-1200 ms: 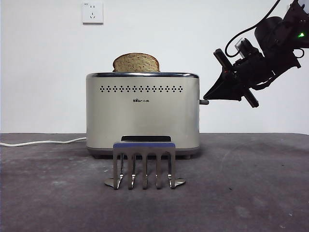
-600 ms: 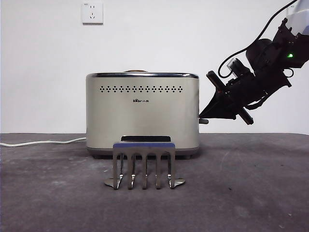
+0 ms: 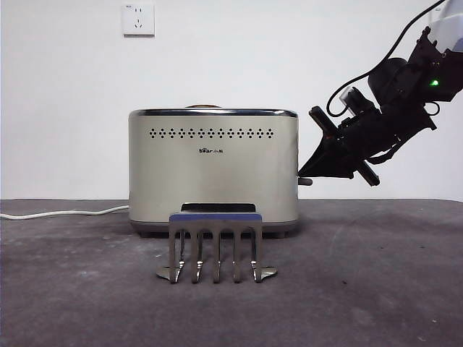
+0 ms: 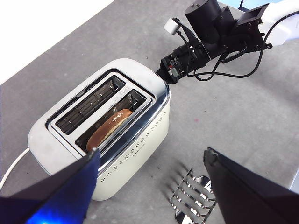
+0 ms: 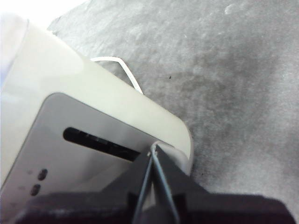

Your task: Pick up a slice of bread from the rack,put the bread on the toaster,press the button

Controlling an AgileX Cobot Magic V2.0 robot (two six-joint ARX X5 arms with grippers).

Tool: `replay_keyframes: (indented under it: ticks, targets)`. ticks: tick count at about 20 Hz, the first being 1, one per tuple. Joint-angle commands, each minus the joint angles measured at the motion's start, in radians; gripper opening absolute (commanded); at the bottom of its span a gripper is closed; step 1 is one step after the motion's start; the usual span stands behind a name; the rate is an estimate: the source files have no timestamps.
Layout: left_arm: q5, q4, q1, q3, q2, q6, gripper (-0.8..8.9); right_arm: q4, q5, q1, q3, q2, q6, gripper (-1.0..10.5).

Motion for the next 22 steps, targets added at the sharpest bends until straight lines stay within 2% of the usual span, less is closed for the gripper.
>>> replay_keyframes:
  ticks: [1, 5, 8, 14, 17, 22]
  targets:
    - [0.000, 0.001, 0.000, -0.005, 0.000, -0.010, 3.77, -0.070, 0.043, 0.006, -0.035, 0.061, -0.012, -0.1]
    - [0.000, 0.000, 0.000, -0.005, 0.000, -0.010, 3.77, -0.062, 0.037, 0.006, -0.035, 0.056, -0.010, -0.1]
    - [0.000, 0.000, 0.000, -0.005, 0.000, -0.010, 3.77, -0.053, -0.004, 0.002, -0.023, 0.013, 0.000, -0.1]
    - [-0.001, 0.000, 0.000, -0.005, 0.000, -0.010, 3.77, -0.085, -0.002, -0.008, -0.015, -0.254, -0.001, -0.1]
    - [-0.001, -0.002, 0.000, -0.005, 0.000, -0.010, 3.77, -0.218, -0.003, -0.008, -0.015, -0.431, -0.022, -0.1]
    - [0.001, -0.046, 0.000, -0.005, 0.000, -0.011, 3.77, -0.647, -0.002, -0.006, -0.015, -0.691, -0.187, -0.1]
